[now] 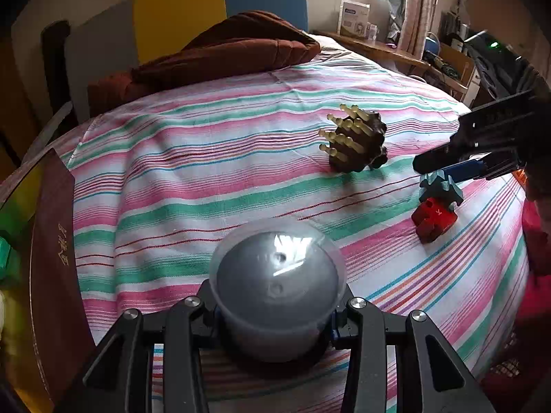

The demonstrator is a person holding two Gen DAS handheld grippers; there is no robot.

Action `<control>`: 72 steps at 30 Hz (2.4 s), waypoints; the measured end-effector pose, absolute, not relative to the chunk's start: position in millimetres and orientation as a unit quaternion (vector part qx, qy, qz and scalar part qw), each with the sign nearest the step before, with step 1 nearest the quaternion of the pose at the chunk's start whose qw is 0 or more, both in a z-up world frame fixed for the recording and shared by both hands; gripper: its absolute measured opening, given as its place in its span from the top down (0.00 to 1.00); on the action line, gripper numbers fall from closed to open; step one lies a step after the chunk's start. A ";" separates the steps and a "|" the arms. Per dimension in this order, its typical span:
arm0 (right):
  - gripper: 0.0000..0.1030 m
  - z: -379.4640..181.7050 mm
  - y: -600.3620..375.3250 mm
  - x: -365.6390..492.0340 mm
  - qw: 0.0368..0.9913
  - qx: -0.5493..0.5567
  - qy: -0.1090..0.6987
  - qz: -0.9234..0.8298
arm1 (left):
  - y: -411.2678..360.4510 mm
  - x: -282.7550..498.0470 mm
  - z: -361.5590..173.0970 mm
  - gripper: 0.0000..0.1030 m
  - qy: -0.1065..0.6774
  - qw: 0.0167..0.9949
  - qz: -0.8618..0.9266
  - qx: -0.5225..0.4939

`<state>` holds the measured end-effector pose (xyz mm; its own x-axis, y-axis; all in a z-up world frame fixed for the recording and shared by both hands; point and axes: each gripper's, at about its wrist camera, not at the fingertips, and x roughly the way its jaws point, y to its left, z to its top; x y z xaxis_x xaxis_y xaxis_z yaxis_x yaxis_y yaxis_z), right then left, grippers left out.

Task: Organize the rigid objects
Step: 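Lift the black-capped container with the left tool while the right approaches the teal puzzle piece, then grasp the teal puzzle piece with the right tool while the left holds the container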

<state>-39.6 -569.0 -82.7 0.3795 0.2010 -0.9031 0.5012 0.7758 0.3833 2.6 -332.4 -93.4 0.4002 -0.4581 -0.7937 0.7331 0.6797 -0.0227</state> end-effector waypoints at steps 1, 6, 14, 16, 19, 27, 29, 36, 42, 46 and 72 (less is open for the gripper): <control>0.41 -82.8 -565.4 -40.7 0.768 0.309 0.554 -0.094 | -332.3 2.3 -94.1 0.58 0.406 0.821 -0.366 0.166; 0.48 -85.3 -571.8 -46.7 0.764 0.288 0.560 -0.138 | -332.5 -0.9 -95.7 0.58 0.388 0.827 -0.371 0.166; 0.50 -79.5 -623.4 -79.6 0.747 0.369 0.496 -0.244 | -331.7 -5.0 -99.5 0.57 0.363 0.838 -0.371 0.167; 0.50 -80.7 -618.1 -79.3 0.746 0.363 0.506 -0.236 | -331.4 -5.1 -99.8 0.57 0.361 0.839 -0.371 0.166; 0.50 -82.9 -609.6 -80.1 0.740 0.351 0.526 -0.229 | -330.5 -3.8 -99.9 0.57 0.361 0.839 -0.373 0.161; 0.57 -87.4 -581.0 -71.1 0.742 0.304 0.568 -0.185 | -329.9 -3.8 -100.2 0.57 0.361 0.840 -0.374 0.158; 0.58 -87.6 -569.5 -64.7 0.746 0.267 0.581 -0.185 | -329.8 -3.7 -100.1 0.57 0.360 0.840 -0.373 0.158; 0.65 -70.7 -562.4 -53.8 0.795 0.197 0.526 -0.228 | -329.7 -4.4 -100.1 0.57 0.359 0.841 -0.372 0.159; 0.65 -88.3 -566.4 -46.7 0.778 0.184 0.553 -0.234 | -329.5 -3.8 -100.1 0.57 0.361 0.840 -0.374 0.155; 0.65 -90.2 -576.6 -52.2 0.776 0.225 0.541 -0.233 | -328.5 -2.5 -100.1 0.57 0.364 0.839 -0.376 0.148; 0.67 -89.0 -579.5 -54.8 0.793 0.168 0.543 -0.217 | -316.7 -12.7 -78.5 0.58 0.411 0.806 -0.408 0.123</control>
